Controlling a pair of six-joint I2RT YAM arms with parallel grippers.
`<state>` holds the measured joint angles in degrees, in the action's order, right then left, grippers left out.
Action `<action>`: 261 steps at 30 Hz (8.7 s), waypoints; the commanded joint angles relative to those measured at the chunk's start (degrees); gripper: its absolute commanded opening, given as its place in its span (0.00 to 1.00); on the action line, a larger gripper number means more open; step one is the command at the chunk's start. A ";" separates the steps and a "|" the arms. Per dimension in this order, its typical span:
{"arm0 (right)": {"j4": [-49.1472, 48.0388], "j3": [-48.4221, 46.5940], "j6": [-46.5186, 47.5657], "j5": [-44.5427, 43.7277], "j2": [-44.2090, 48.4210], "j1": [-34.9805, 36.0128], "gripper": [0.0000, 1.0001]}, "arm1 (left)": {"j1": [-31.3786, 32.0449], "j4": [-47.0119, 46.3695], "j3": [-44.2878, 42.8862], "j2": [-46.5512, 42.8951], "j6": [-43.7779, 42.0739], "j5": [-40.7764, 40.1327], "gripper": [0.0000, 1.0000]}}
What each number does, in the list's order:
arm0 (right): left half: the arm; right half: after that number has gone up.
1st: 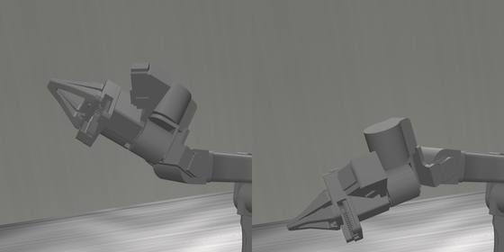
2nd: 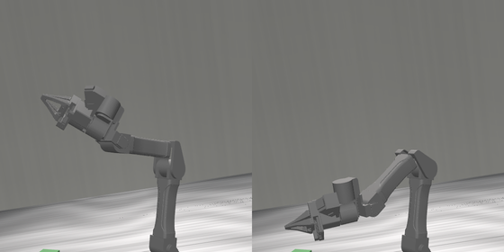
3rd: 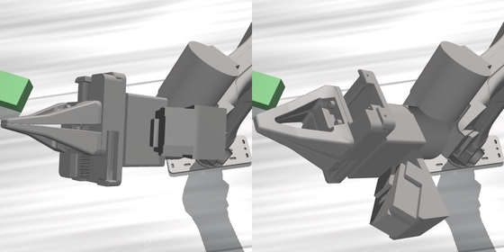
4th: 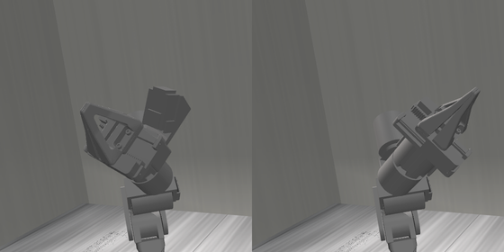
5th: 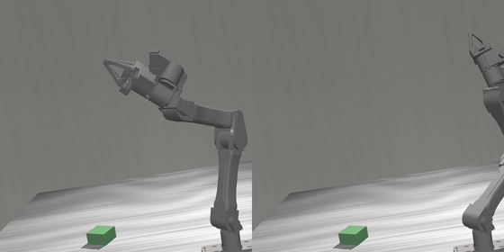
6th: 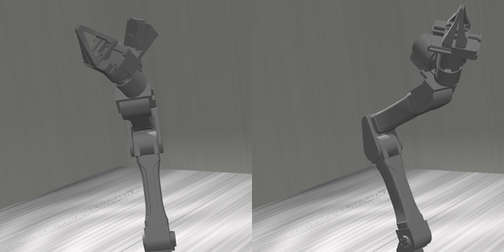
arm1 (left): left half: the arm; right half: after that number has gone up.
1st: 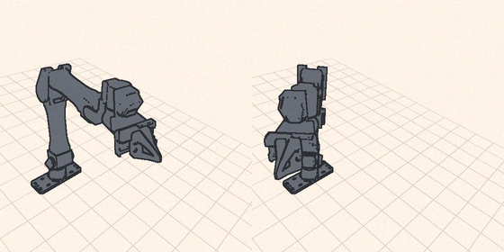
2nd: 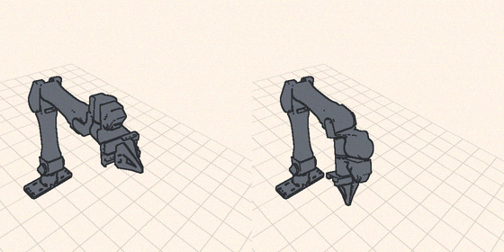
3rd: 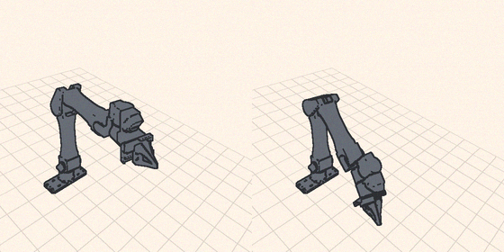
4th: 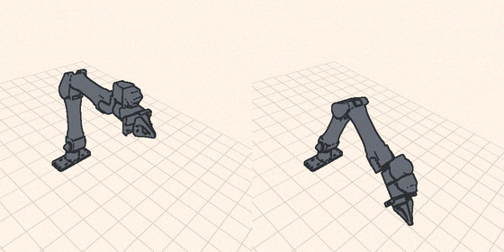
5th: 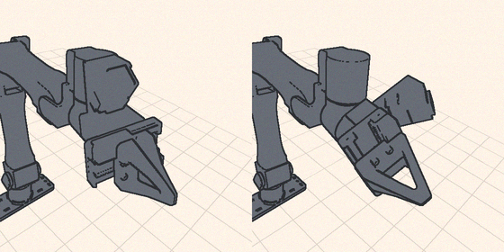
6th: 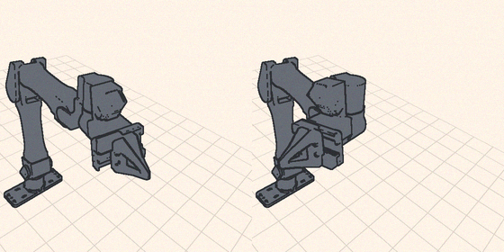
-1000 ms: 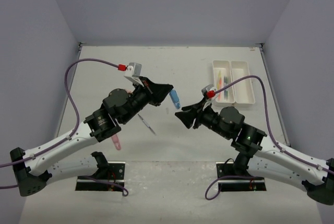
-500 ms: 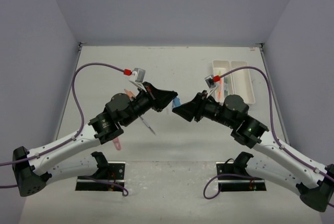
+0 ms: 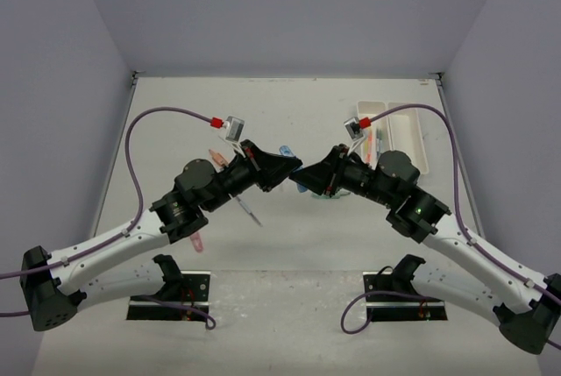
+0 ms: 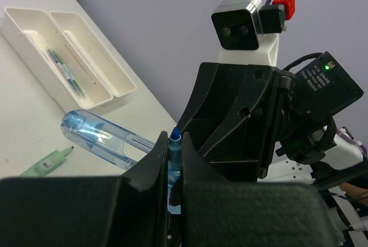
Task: Sort the stationery into containers
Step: Close the pen cap on the pen, then place the pen in the storage box, then pick up the pen from the center of the board.
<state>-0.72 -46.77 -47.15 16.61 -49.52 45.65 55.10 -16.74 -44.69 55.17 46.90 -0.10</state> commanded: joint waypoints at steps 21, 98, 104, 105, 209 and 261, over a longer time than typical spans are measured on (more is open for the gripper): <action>-3.65 2.36 11.47 3.95 6.34 0.23 0.00 | -0.10 19.89 -9.98 -6.42 -11.17 -19.72 1.00; -1.35 -9.40 17.29 15.61 9.09 1.22 0.00 | -0.79 -18.97 1.33 -4.04 -4.89 21.11 0.00; -5.44 -10.27 16.14 17.53 6.75 1.40 0.00 | -0.79 -20.92 1.67 -2.52 -4.17 22.49 0.00; -6.27 -10.78 15.95 17.99 5.88 1.54 0.00 | -0.79 -21.38 1.71 -2.02 -3.94 22.76 0.00; 24.98 -2.01 6.26 -45.84 -2.08 -9.09 0.99 | -29.47 53.69 -13.34 21.25 12.23 -29.80 1.00; -12.53 8.20 0.39 -3.85 -2.50 -8.97 0.56 | -5.62 -9.81 9.12 6.46 -12.79 0.25 0.00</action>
<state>-9.38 -34.19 -44.51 15.08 -53.57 36.42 49.24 -13.62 -40.81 63.53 38.87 -7.75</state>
